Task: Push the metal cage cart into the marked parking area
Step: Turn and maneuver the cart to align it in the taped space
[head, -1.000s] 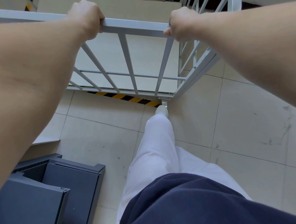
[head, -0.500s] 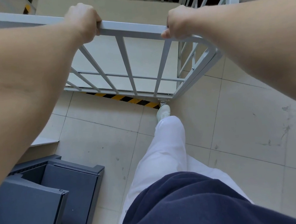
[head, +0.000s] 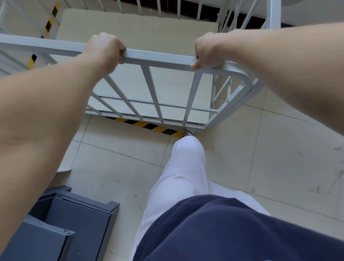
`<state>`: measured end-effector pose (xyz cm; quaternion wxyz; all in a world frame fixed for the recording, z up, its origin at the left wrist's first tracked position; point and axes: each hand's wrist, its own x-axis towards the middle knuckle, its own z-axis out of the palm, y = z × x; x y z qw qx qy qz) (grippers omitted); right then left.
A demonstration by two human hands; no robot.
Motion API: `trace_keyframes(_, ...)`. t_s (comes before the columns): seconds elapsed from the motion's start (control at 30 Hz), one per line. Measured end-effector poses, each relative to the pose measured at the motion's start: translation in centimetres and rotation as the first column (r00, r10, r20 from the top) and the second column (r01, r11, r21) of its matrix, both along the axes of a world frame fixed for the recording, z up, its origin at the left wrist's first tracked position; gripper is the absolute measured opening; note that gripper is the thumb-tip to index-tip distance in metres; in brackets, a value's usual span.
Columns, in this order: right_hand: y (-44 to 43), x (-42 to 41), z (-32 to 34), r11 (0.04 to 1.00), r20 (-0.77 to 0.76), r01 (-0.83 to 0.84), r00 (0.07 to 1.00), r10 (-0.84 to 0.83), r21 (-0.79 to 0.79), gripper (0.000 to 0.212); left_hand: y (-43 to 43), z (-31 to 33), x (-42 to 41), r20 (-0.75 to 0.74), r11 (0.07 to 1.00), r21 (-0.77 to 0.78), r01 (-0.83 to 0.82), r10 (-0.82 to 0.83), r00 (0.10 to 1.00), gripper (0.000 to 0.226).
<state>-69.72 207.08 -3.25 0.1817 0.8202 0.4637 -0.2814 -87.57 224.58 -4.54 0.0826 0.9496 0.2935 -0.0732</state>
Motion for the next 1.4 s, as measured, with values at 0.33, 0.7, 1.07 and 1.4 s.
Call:
trace_keyframes(0.33, 0.1, -0.4, 0.0, 0.998, 0.021, -0.022, 1.0, 0.021, 0.062, 0.048, 0.2, 0.4, 0.2, -0.023, 1.0, 0.013, 0.004, -0.004, 1.0, 0.025)
trace_keyframes(0.7, 0.4, -0.3, 0.8, 0.997, 0.029, -0.072, 0.997, 0.073, -0.028, 0.051, 0.2, 0.5, 0.3, -0.025, 1.0, 0.016, 0.021, -0.021, 0.999, 0.025)
trace_keyframes(1.07, 0.0, -0.7, 1.3, 0.998, 0.035, -0.052, 0.998, 0.052, -0.018, 0.052, 0.1, 0.2, 0.0, -0.007, 0.999, 0.021, 0.037, -0.036, 0.999, 0.021)
trace_keyframes(1.4, -0.3, -1.3, -0.1, 0.992, 0.044, 0.04, 0.998, -0.046, 0.121, 0.045, 1.2, -0.8, -0.7, -0.002, 0.992, 0.092, 0.088, -0.089, 0.996, 0.023)
